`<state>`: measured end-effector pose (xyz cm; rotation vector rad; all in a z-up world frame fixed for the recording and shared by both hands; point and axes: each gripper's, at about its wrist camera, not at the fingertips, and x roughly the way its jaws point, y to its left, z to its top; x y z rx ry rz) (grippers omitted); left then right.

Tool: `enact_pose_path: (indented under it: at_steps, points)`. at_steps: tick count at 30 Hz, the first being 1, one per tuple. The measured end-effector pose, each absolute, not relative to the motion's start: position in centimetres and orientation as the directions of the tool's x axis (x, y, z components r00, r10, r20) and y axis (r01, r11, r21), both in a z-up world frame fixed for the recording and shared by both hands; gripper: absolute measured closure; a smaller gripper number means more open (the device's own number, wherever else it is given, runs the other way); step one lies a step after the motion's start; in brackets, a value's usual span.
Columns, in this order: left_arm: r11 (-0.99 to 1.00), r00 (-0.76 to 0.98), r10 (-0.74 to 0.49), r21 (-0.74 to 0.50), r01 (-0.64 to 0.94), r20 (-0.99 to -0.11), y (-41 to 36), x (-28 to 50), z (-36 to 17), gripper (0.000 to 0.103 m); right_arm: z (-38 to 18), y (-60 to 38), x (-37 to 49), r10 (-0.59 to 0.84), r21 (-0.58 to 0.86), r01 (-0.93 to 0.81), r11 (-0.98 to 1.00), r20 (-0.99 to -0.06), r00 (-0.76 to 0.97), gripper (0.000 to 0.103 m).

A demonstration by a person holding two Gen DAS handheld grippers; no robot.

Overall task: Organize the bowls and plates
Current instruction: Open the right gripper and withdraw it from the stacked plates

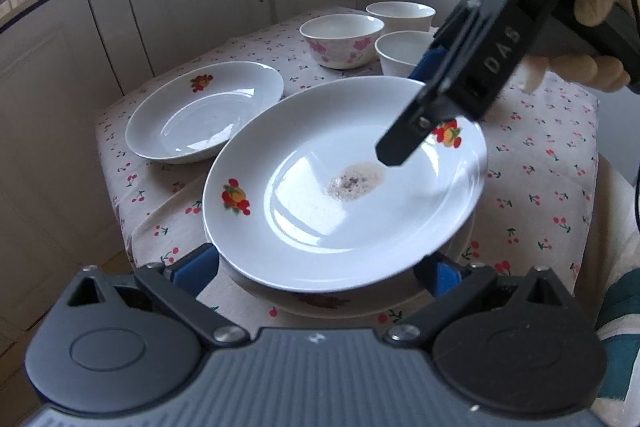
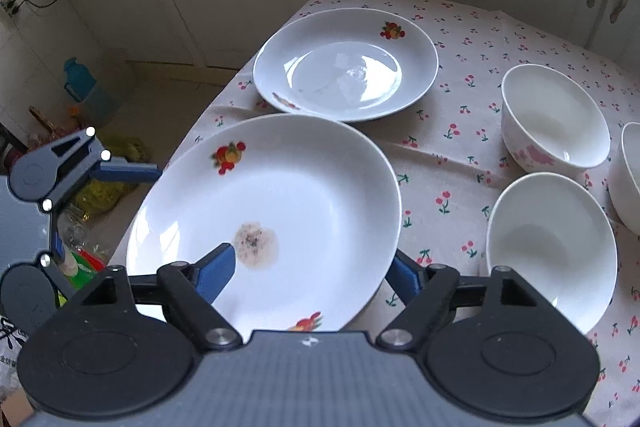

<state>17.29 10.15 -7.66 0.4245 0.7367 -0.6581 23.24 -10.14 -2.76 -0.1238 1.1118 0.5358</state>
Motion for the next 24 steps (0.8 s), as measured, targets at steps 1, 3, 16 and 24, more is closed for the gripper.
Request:
enact_pose_path:
  at_steps: [1, 3, 16, 24]
  points:
    - [0.727, 0.557, -0.395, 0.122, 0.676, -0.73, 10.2, 17.3, -7.7, 0.001, -2.8, -10.1, 23.0, 0.345, 0.163, -0.469, 0.868, -0.877, 0.335, 0.016]
    - [0.739, 0.555, -0.391, 0.108, 0.665, -0.735, 10.3, 17.3, -7.6, 0.001, -3.1, -10.1, 22.7, 0.343, 0.156, -0.477, 0.865, -0.878, 0.335, 0.016]
    - [0.782, 0.554, -0.357, 0.084, 0.617, -0.752, 10.4, 14.8, -7.0, 0.001, -3.9, -11.1, 21.3, 0.372, 0.196, -0.466, 0.863, -0.87, 0.323, 0.011]
    - [0.878, 0.651, -0.333, 0.028, 0.477, -0.682, 11.8, 14.4, -2.6, 0.001, -2.7, -12.5, 18.8, 0.422, 0.22, -0.484, 0.847, -0.832, 0.359, 0.002]
